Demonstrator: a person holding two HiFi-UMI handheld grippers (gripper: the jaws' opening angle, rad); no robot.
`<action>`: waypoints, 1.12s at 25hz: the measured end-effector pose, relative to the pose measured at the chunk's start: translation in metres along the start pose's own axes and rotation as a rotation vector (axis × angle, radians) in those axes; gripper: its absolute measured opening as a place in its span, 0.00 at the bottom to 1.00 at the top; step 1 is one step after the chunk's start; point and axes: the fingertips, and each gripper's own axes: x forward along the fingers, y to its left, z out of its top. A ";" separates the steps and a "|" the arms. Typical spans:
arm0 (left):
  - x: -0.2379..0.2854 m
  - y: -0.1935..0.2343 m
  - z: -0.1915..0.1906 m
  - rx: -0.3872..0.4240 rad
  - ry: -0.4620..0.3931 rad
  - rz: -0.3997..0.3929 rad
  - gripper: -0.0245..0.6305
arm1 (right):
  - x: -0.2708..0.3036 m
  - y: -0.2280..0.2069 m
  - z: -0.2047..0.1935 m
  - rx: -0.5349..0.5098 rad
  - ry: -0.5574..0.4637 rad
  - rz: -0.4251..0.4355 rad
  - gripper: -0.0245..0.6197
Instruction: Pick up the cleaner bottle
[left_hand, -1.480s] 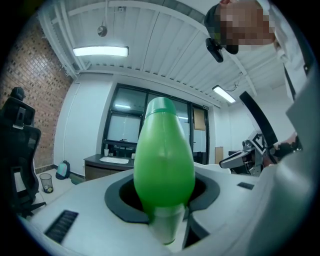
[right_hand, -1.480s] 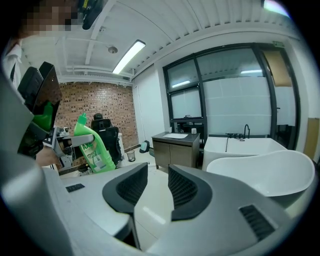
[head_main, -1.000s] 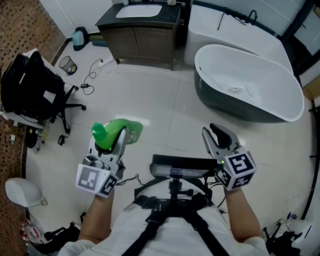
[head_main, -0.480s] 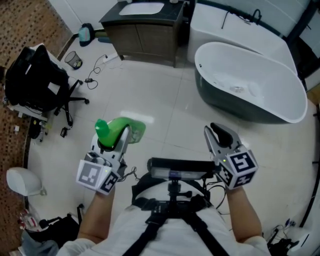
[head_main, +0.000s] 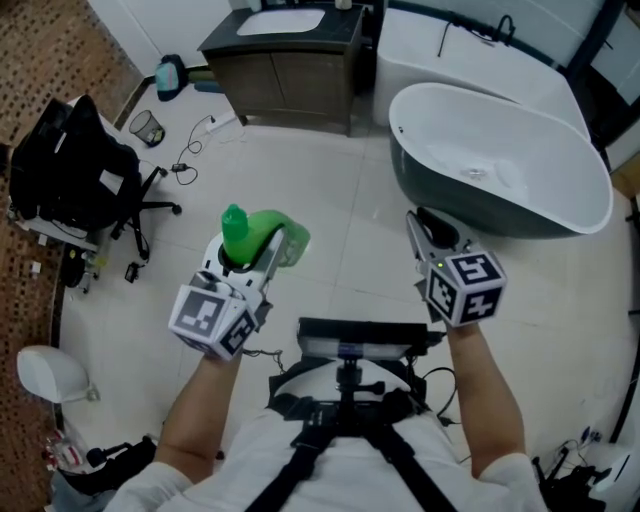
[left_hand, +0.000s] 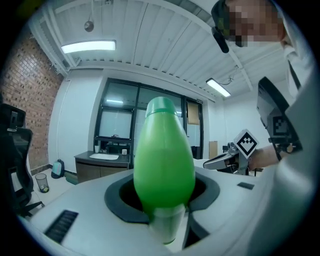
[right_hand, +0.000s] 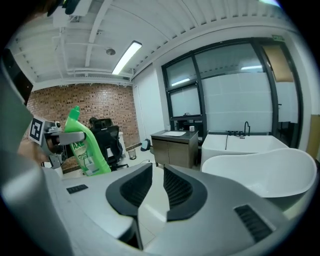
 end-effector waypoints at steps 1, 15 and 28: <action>0.001 0.002 0.000 0.000 0.002 -0.007 0.29 | 0.003 0.004 0.001 0.005 -0.001 0.001 0.15; 0.028 0.004 0.006 -0.006 0.009 -0.076 0.29 | 0.013 0.029 0.017 -0.004 -0.025 0.009 0.15; 0.041 0.019 0.020 0.012 0.009 -0.106 0.29 | 0.031 0.045 0.035 -0.032 -0.027 0.015 0.11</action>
